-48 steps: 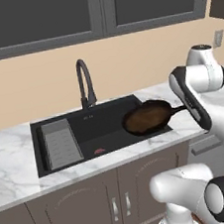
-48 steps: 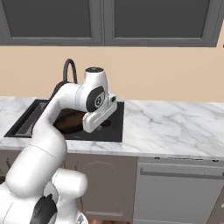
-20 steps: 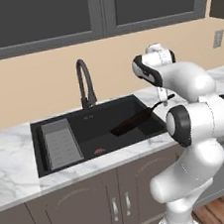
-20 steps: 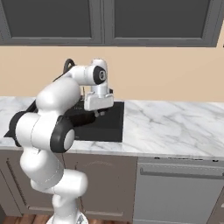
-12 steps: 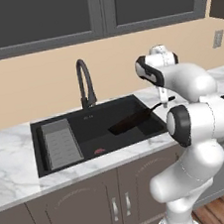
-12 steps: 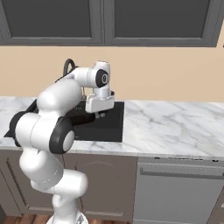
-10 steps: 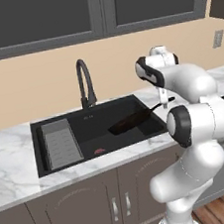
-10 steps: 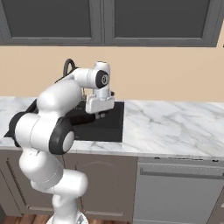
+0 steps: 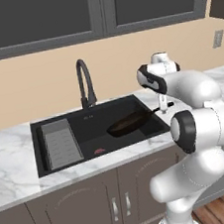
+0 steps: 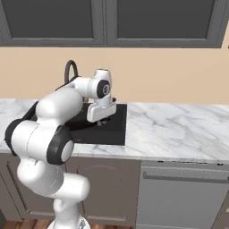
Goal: Move the pot and pan from the stove into the sink.
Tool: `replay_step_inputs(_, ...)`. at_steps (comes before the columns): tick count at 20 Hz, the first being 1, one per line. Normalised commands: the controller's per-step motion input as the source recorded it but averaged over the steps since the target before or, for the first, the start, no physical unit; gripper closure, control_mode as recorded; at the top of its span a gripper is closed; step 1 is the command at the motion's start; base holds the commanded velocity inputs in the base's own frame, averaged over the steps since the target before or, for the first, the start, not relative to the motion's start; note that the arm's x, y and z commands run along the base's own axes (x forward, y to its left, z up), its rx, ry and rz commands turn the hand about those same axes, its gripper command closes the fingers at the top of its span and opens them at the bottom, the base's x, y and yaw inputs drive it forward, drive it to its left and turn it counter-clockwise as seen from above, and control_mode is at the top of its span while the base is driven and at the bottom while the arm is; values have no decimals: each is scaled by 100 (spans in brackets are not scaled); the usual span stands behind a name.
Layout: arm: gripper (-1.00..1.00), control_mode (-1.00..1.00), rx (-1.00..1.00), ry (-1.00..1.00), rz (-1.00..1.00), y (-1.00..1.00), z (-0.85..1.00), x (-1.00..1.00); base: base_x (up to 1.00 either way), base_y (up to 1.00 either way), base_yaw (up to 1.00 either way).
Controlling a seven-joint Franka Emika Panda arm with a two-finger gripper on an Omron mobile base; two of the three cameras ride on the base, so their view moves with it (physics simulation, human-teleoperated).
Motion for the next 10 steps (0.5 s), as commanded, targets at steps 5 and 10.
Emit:
replay_step_inputs(5,100,-100,0,-12,0,10,-17,10,0,0,0)
replay_step_inputs(10,100,-100,-1,-9,0,13,-19,14,0,0,0)
